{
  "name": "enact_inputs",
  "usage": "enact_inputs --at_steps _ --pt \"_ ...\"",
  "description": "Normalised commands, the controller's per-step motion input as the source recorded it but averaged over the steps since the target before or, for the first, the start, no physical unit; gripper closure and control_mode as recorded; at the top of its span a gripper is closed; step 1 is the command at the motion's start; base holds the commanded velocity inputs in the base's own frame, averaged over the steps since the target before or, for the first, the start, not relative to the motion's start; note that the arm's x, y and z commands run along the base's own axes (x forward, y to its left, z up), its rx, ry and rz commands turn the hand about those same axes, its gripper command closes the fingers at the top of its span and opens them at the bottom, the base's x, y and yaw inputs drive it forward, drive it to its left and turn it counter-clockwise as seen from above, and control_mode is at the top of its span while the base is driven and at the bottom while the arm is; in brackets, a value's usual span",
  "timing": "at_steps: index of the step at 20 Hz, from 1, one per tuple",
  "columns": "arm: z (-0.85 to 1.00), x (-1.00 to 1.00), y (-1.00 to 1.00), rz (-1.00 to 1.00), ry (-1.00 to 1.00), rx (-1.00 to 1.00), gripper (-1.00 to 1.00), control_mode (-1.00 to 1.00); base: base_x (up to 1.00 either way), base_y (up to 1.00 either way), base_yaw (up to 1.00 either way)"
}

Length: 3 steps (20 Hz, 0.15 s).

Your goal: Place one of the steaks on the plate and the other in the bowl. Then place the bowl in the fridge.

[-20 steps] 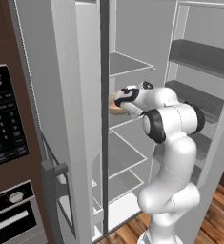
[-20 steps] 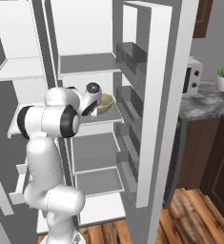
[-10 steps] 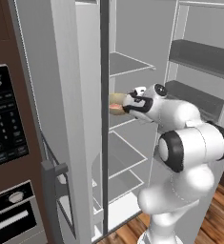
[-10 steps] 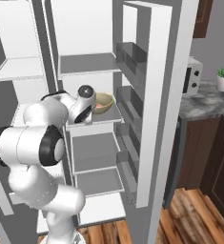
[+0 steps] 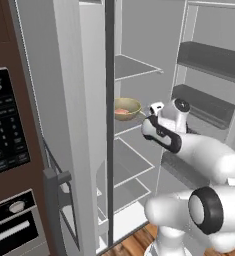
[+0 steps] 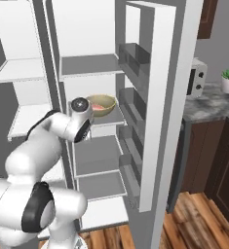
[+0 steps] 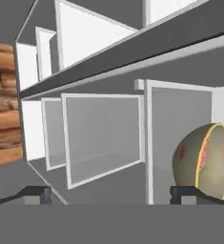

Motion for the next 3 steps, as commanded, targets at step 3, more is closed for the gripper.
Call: enact_inputs --at_steps 3 --pt "0.04 -0.87 0.00 0.09 0.03 -0.15 -1.00 -1.00 0.00 0.00 0.00"
